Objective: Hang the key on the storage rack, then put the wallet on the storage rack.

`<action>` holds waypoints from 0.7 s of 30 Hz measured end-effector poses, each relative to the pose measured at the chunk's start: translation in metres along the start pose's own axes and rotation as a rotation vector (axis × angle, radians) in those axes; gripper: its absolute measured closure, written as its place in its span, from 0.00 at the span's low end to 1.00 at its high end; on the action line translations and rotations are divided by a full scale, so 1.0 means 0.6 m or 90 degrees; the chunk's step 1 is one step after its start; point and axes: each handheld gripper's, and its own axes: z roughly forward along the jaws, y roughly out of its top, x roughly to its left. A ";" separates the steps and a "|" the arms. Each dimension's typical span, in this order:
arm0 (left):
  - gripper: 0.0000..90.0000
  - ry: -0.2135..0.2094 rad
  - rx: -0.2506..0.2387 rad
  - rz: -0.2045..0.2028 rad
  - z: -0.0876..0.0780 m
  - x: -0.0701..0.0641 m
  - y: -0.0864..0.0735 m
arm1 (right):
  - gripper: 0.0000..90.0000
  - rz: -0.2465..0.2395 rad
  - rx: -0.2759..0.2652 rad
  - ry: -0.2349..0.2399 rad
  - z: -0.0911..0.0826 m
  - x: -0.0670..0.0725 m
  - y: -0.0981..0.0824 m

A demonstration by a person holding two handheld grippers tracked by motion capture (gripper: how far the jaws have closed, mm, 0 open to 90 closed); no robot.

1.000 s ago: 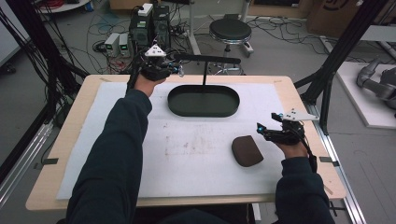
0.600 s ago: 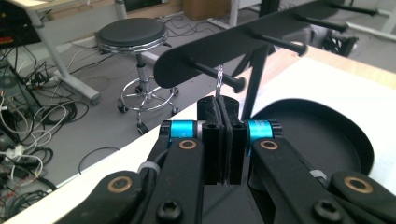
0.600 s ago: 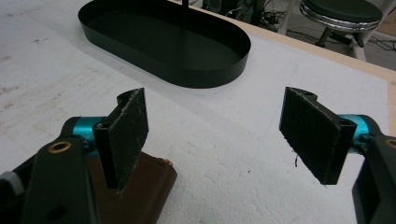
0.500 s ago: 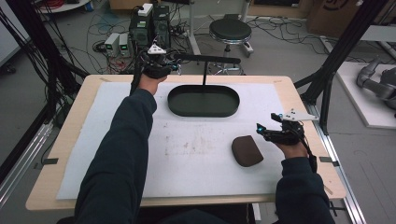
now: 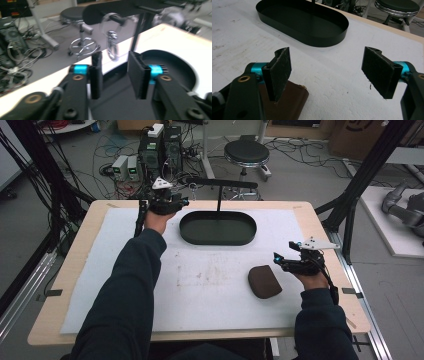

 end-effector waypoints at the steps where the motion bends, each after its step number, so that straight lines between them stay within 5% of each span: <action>1: 0.59 -0.011 -0.011 -0.020 -0.012 -0.002 -0.009 | 0.27 0.001 -0.001 0.001 0.001 0.000 0.000; 2: 0.53 -0.011 -0.011 -0.020 -0.012 -0.002 -0.009 | 0.27 0.001 -0.001 0.004 0.002 0.001 0.001; 3: 0.48 -0.042 -0.038 -0.064 -0.035 -0.003 -0.027 | 0.27 0.003 0.001 0.004 0.003 0.002 0.002; 7: 0.29 -0.068 -0.055 -0.081 -0.072 -0.006 -0.057 | 0.27 -0.001 0.005 0.004 0.005 0.006 0.003; 11: 0.20 -0.073 -0.058 -0.054 -0.099 -0.011 -0.076 | 0.27 -0.002 0.013 0.006 0.008 0.008 0.002; 16: 0.20 -0.044 -0.065 -0.019 -0.139 -0.025 -0.100 | 0.26 0.001 0.015 0.020 0.008 0.016 0.004; 17: 0.20 -0.030 -0.065 0.006 -0.157 -0.034 -0.110 | 0.25 0.000 0.017 0.024 0.008 0.016 0.004; 21: 0.20 -0.020 -0.065 0.018 -0.188 -0.040 -0.133 | 0.24 -0.006 0.029 0.021 0.012 0.017 0.001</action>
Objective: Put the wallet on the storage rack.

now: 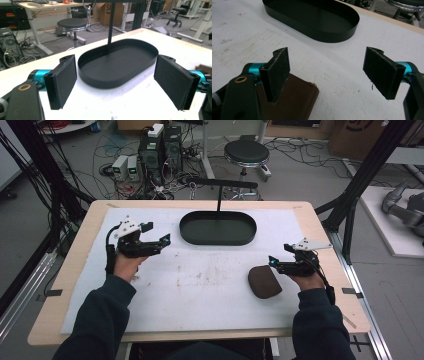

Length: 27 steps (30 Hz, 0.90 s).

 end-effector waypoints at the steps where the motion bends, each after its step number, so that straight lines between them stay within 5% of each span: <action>1: 0.20 0.000 0.000 0.000 0.000 0.000 0.000 | 0.24 -0.001 0.006 0.002 0.000 0.001 -0.001; 4: 0.20 0.008 0.012 -0.020 -0.016 0.000 -0.019 | 0.24 -0.010 0.019 0.008 0.000 0.008 -0.007; 15: 0.21 0.025 0.011 0.001 -0.055 0.006 -0.079 | 0.24 -0.004 0.034 0.034 -0.004 0.018 -0.021; 20: 0.21 0.026 0.015 -0.021 -0.058 0.008 -0.086 | 0.24 0.024 0.098 0.070 0.007 0.022 -0.029; 27: 0.21 0.016 0.038 -0.024 -0.042 0.003 -0.095 | 0.23 0.017 0.163 0.088 0.029 0.033 -0.044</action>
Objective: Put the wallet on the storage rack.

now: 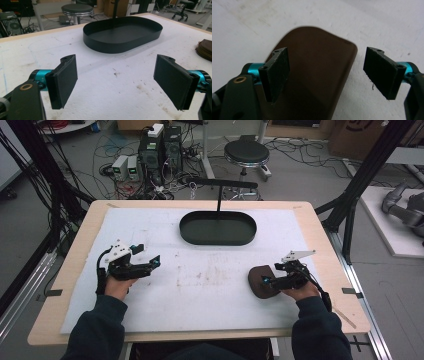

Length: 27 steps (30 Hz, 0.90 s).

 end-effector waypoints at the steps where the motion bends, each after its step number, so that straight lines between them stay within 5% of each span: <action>1: 0.22 0.000 0.000 0.000 0.000 0.000 0.000 | 0.23 0.000 0.000 0.000 0.000 0.000 0.000; 8: 0.22 0.003 0.003 -0.005 -0.001 0.002 -0.001 | 0.17 0.045 -0.002 0.029 0.016 -0.012 -0.012; 15: 0.23 0.003 -0.002 -0.007 -0.004 0.002 0.001 | 0.18 0.049 -0.021 0.033 0.007 -0.009 -0.009; 19: 0.27 -0.009 0.005 -0.013 -0.004 0.003 0.000 | 0.18 0.054 0.007 0.042 0.012 -0.004 -0.010; 23: 0.27 -0.011 0.009 -0.012 -0.003 0.001 -0.001 | 0.18 0.105 0.019 0.070 0.021 -0.011 -0.015; 24: 0.27 -0.012 0.014 -0.011 -0.002 0.000 -0.002 | 0.18 0.129 0.019 0.097 0.026 -0.017 -0.019; 27: 0.28 -0.014 0.016 -0.012 -0.001 0.000 -0.002 | 0.20 0.126 0.021 0.109 0.027 -0.020 -0.018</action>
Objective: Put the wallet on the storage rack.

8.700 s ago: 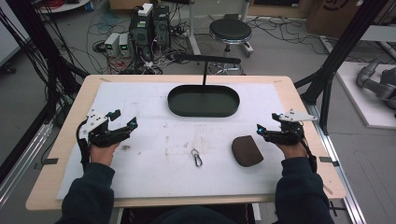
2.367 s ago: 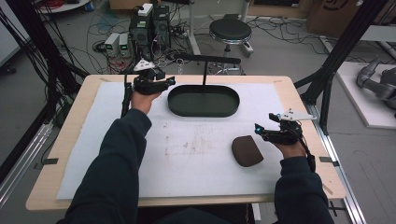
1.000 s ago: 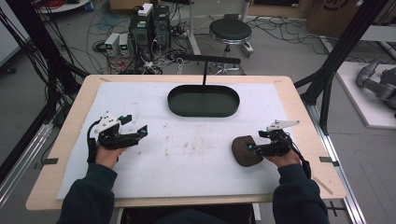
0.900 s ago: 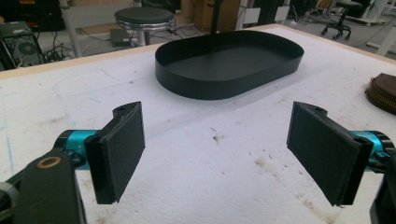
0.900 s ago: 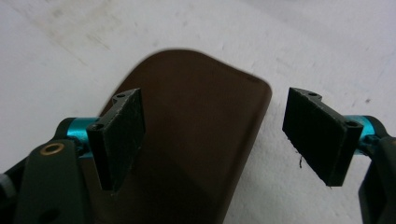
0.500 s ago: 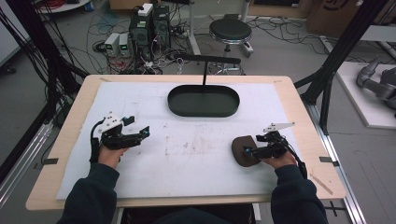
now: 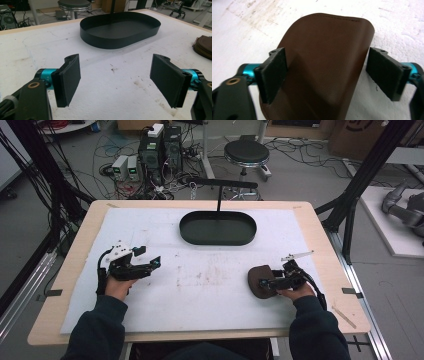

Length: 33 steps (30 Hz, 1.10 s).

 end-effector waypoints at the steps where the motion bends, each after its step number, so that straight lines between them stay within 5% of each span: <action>1: 0.28 -0.003 -0.002 0.001 0.001 0.000 0.000 | 0.22 0.003 0.002 0.001 -0.001 0.000 0.000; 7: 0.29 0.001 -0.004 0.001 0.002 0.002 -0.001 | 0.36 0.000 0.005 0.006 -0.005 0.005 0.005; 9: 0.29 0.004 -0.006 0.000 0.000 0.003 0.000 | 0.55 0.003 -0.008 0.002 -0.013 0.010 0.013; 11: 0.29 0.007 -0.005 0.001 -0.001 0.004 0.000 | 0.63 0.009 -0.017 0.005 -0.021 0.013 0.017; 19: 0.29 0.005 -0.019 0.009 -0.007 0.006 0.000 | 0.75 -0.038 -0.046 -0.019 -0.043 0.035 0.034; 21: 0.29 0.014 -0.029 0.015 -0.010 0.006 0.001 | 0.78 -0.078 -0.054 -0.091 -0.059 0.046 0.044; 24: 0.29 0.025 -0.033 0.016 -0.013 0.009 0.001 | 0.79 -0.123 -0.058 -0.174 -0.073 0.057 0.047; 25: 0.29 0.025 -0.033 0.016 -0.013 0.009 0.001 | 0.79 -0.123 -0.058 -0.174 -0.073 0.057 0.047; 28: 0.29 0.032 -0.033 0.013 -0.014 0.011 0.001 | 0.79 -0.173 -0.060 -0.268 -0.079 0.063 0.047; 33: 0.29 0.035 -0.033 0.014 -0.014 0.011 0.001 | 0.79 -0.197 -0.054 -0.279 -0.071 0.066 0.047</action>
